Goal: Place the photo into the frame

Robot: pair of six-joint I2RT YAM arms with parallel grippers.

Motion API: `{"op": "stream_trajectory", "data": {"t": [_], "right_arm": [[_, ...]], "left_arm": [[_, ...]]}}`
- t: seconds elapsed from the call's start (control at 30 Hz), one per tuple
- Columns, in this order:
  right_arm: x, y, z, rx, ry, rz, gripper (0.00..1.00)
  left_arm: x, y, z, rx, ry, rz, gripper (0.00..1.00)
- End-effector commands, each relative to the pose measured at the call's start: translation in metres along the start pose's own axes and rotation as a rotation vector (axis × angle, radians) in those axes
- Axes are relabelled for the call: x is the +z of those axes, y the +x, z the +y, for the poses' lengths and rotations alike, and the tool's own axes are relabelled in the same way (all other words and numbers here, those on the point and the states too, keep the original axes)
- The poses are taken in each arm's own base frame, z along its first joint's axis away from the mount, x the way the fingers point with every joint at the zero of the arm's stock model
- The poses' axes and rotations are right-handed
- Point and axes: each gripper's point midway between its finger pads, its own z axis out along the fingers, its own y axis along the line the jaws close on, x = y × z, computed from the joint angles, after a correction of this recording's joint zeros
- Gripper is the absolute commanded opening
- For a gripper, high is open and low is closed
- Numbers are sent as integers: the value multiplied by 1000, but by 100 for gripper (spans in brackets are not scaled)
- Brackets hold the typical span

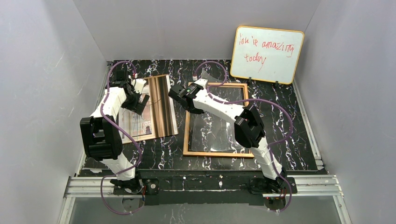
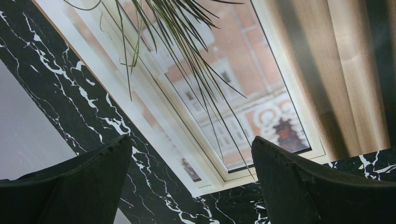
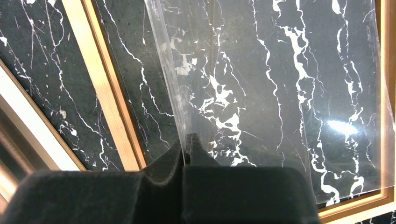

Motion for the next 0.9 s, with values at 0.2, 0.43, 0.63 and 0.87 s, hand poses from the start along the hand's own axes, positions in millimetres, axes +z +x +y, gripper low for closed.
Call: {"op": "stream_trajectory", "data": {"t": [0.2,0.43,0.63,0.87], "right_arm": [[9,5,-1,124,54,40,1],[7,9,34,96,-99,102,39],[-20,-14,72,129,-314,100,74],[-52,-39,67,89,-461,96,84]], "left_arm": [[-6,8,-1,19,-3,9,98],[-8,7,-6,11,26,2,98],[-11,3,-14,4,71,-10,98],[-13,1,-34,10,132,-8,98]]}}
